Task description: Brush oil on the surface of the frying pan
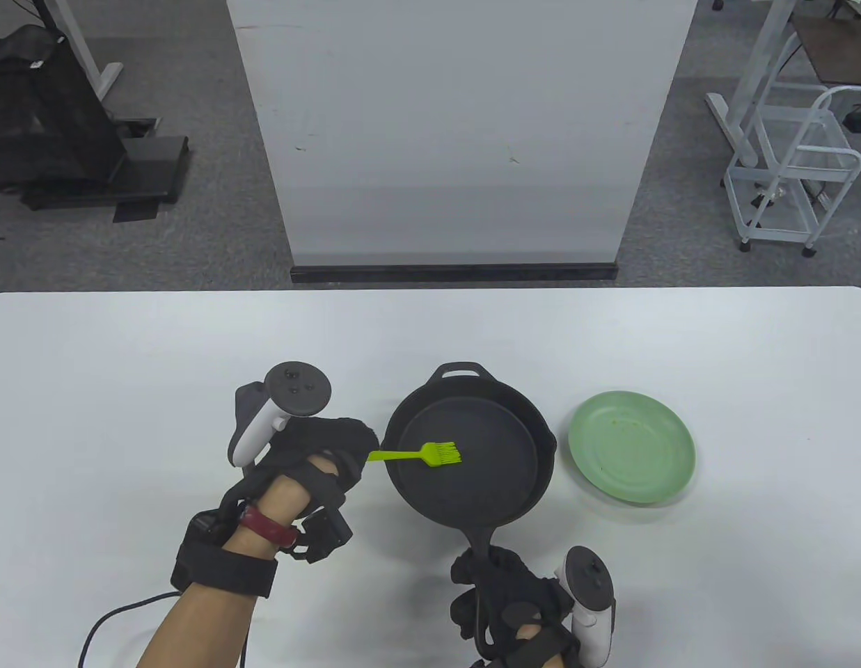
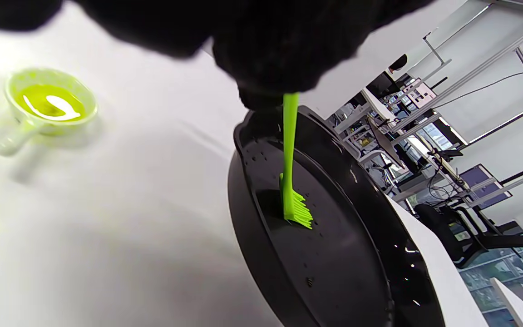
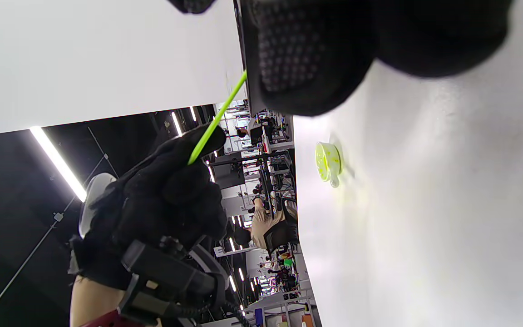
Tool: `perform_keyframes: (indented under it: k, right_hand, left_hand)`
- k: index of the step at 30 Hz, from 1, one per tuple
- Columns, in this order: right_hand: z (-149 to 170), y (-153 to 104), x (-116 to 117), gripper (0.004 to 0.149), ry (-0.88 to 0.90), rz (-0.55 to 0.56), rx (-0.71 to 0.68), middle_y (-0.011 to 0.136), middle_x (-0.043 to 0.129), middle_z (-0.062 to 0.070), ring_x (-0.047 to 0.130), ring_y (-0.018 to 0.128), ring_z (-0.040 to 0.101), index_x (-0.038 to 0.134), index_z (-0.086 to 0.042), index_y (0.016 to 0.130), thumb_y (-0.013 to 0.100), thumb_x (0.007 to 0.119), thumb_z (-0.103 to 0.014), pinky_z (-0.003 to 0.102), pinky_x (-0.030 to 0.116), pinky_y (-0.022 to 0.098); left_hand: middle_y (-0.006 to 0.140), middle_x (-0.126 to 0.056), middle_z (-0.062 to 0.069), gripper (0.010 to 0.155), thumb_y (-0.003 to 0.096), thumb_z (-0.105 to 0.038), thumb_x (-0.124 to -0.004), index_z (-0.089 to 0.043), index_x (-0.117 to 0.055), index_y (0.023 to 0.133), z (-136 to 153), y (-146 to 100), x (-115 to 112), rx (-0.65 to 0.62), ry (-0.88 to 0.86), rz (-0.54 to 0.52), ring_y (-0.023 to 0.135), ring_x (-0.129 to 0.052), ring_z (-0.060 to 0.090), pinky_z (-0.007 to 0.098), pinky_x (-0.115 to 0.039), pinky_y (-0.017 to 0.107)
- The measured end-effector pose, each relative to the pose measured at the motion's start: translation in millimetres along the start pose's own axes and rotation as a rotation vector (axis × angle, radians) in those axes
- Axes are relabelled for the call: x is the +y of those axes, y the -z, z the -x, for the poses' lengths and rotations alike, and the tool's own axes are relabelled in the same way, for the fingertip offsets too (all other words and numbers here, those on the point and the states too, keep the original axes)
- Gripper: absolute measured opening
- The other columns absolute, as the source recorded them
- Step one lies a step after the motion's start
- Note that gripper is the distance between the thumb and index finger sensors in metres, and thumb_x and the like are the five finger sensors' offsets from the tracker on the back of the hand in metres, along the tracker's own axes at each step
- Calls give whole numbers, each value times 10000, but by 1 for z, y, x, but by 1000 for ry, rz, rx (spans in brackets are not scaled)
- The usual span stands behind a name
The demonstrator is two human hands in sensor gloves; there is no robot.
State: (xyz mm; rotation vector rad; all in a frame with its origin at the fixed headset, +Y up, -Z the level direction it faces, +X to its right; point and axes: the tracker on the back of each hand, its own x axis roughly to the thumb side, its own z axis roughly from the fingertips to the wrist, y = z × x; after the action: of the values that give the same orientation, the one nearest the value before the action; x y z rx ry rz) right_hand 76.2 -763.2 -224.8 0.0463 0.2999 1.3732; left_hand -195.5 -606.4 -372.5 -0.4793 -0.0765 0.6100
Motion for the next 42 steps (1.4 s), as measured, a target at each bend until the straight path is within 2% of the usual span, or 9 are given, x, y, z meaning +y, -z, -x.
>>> perform_keyframes:
  k: [5,14,20,26,42]
  right_hand:
    - [0,0,0,532,1,1,3,790,634,325,951,328,176,553,31,822,469,651,-355,317,863,200]
    - [0,1,1,531,-4,-1,7,792,634,325,950,329,183,552,29,823,468,653,-353,323,860,201]
    - [0,1,2,532,-12,-5,10,787,633,331,950,326,185,554,36,820,465,656,-348,327,860,199]
    - [2,2,2,536,10,-22,25,782,629,340,952,329,179,548,46,819,464,655,-340,328,866,203]
    - [2,4,1,536,58,-44,13,781,626,336,953,348,176,533,49,824,472,646,-339,326,872,222]
  left_hand:
    - [300,-960,-48,481,478,-368,-683,-116,-771,878,-3,-12,7,5,90,-54,78,-912,186,422,-846,134]
    - [297,-963,-41,479,477,-363,-697,-108,-779,875,-36,-40,20,-55,269,-160,79,-916,190,426,-848,136]
    - [303,-964,-40,478,480,-365,-699,-117,-781,881,-49,-40,3,-42,434,-141,91,-918,193,428,-848,147]
    - [324,-959,-36,489,487,-357,-682,-101,-746,899,-53,-27,-18,-83,352,-26,104,-920,200,435,-845,159]
    - [329,-954,-31,500,489,-336,-668,-62,-712,905,-75,-11,-52,-202,135,72,97,-923,202,439,-854,146]
